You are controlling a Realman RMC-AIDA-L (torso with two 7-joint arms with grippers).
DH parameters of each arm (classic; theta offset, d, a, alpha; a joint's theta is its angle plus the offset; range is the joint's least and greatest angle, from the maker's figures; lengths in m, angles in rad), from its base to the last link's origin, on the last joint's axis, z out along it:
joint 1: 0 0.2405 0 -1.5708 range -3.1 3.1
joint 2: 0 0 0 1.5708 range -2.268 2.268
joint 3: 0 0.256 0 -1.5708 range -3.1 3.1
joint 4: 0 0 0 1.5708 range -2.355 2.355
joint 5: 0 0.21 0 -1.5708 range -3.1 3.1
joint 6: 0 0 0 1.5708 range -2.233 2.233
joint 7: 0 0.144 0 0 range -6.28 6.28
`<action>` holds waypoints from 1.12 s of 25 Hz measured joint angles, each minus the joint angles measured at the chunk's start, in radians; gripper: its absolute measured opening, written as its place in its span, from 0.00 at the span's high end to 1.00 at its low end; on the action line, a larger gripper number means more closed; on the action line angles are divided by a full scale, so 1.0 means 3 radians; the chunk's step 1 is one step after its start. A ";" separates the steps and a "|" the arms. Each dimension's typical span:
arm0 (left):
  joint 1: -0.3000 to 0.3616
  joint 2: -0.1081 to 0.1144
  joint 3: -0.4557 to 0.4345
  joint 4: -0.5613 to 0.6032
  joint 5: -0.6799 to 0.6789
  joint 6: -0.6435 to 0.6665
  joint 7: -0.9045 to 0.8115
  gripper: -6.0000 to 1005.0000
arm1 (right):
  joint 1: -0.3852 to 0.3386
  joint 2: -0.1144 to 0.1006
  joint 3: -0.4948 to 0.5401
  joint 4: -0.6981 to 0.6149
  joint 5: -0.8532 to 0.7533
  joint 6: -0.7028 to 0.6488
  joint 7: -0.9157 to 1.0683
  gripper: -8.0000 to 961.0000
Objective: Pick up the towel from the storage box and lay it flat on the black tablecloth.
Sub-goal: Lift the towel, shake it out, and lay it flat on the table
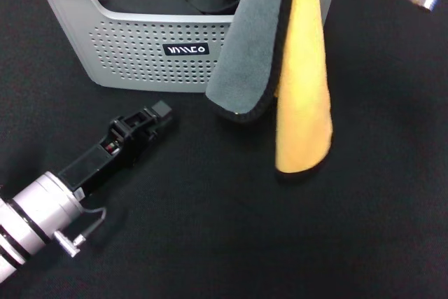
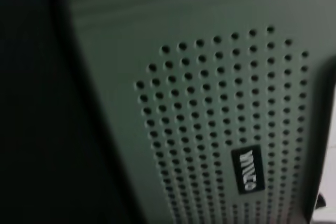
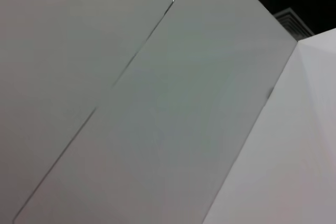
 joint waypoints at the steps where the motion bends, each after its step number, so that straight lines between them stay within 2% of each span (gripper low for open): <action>1: -0.0007 -0.0003 0.0001 0.0001 0.0034 -0.0001 0.0009 0.90 | 0.0030 0.0003 0.0000 0.0003 -0.0021 -0.0042 0.0002 0.99; 5: -0.0005 -0.0009 0.0001 0.0059 0.0138 0.0098 0.0233 0.82 | 0.0100 0.0017 -0.0001 0.0012 -0.0074 -0.0178 0.0004 0.99; 9: 0.0032 -0.0031 -0.0010 0.0028 0.0140 0.0230 0.0920 0.72 | 0.0156 0.0032 0.0008 0.0024 -0.0079 -0.0304 0.0005 0.99; 13: 0.0125 -0.0043 -0.0030 -0.0028 -0.0046 0.0278 0.1808 0.65 | 0.0217 0.0048 0.0017 0.0007 -0.0094 -0.0461 0.0007 0.99; 14: 0.0125 -0.0043 -0.0030 -0.0028 -0.0046 0.0278 0.1808 0.64 | 0.0232 0.0049 0.0018 -0.0001 -0.0094 -0.0490 0.0007 0.99; 16: 0.0128 -0.0044 -0.0024 -0.0070 -0.0166 0.0307 0.2520 0.63 | 0.0261 0.0053 0.0017 -0.0016 -0.0095 -0.0522 0.0007 0.99; 17: 0.0125 -0.0045 -0.0025 -0.0073 -0.0171 0.0308 0.2575 0.63 | 0.0277 0.0055 0.0013 -0.0023 -0.0095 -0.0533 0.0008 0.99; 25: 0.0051 -0.0045 -0.0030 -0.0093 -0.0211 0.0542 0.4413 0.60 | 0.0364 0.0063 -0.0014 -0.0026 -0.0097 -0.0582 0.0064 0.98; 28: -0.0011 -0.0045 -0.0030 -0.0093 -0.0335 0.0541 0.4645 0.60 | 0.0377 0.0064 -0.0006 -0.0026 -0.0097 -0.0589 0.0113 0.98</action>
